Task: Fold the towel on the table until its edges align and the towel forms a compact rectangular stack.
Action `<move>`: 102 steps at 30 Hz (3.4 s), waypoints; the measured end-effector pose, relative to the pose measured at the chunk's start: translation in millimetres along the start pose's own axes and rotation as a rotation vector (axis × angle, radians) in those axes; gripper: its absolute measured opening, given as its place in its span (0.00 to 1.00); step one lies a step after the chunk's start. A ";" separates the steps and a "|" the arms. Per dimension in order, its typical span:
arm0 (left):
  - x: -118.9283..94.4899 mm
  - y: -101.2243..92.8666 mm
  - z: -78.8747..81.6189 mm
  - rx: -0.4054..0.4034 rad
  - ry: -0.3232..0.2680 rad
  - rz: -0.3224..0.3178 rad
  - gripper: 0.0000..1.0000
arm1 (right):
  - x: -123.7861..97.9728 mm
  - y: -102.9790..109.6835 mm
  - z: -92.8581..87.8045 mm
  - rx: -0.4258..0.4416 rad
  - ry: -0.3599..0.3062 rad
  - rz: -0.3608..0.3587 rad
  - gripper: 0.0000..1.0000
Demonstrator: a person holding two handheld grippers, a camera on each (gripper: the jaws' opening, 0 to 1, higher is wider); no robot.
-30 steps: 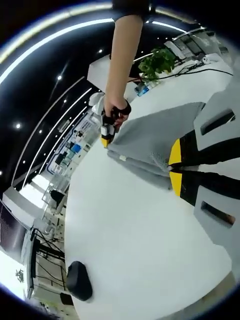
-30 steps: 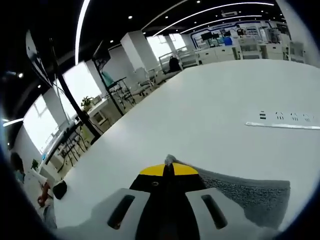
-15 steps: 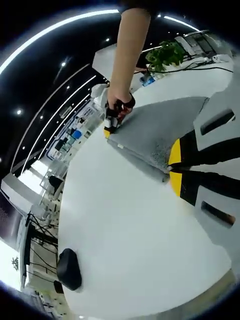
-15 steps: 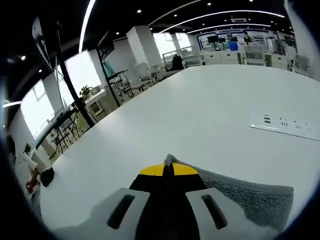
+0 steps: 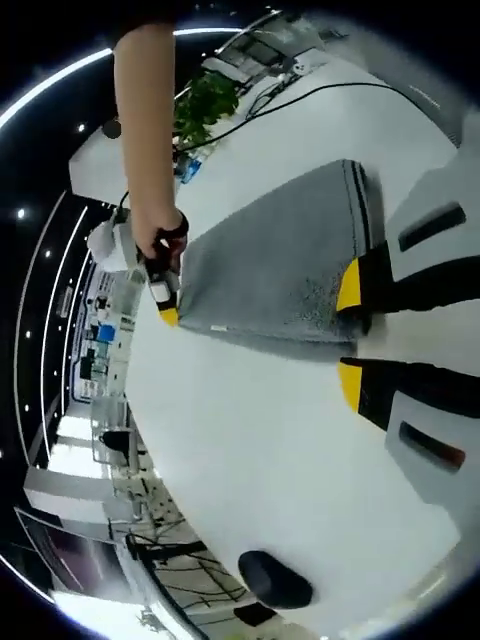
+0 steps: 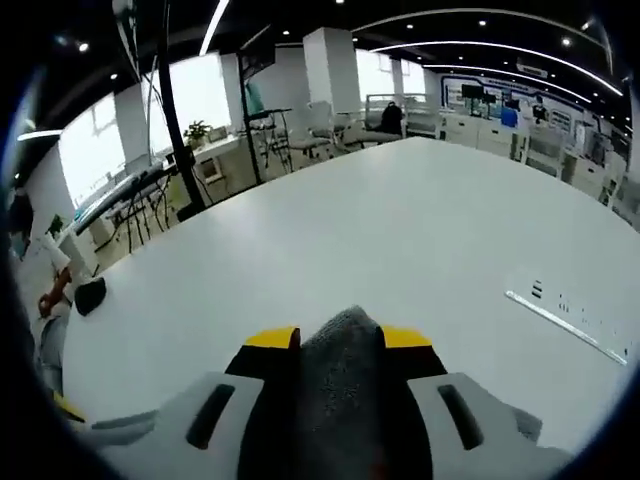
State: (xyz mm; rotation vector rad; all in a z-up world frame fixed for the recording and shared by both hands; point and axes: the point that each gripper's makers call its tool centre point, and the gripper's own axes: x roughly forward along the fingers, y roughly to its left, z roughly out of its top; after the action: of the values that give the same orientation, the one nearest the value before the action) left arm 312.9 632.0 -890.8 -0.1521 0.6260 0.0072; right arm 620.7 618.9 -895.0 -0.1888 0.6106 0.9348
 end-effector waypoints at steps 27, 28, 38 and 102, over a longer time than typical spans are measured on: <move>77.0 -5.1 66.2 0.250 -0.009 -0.158 0.25 | -96.1 -31.9 -66.2 0.092 0.052 -0.085 0.36; 78.8 -5.0 68.4 0.250 -0.010 -0.159 0.25 | -99.1 -31.6 -68.9 0.096 0.053 -0.085 0.36; 99.4 1.4 88.3 0.275 -0.012 -0.153 0.25 | -130.8 -19.0 -89.9 0.097 0.036 -0.070 0.36; 128.0 -102.5 53.3 0.198 -0.018 -0.337 0.06 | -217.5 -29.6 -168.4 0.090 -0.050 -0.082 0.05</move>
State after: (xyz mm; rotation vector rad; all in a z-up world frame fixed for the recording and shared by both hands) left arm 453.2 533.3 -908.6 -0.0643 0.5736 -0.3770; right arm 479.8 381.5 -912.2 -0.1088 0.5933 0.8292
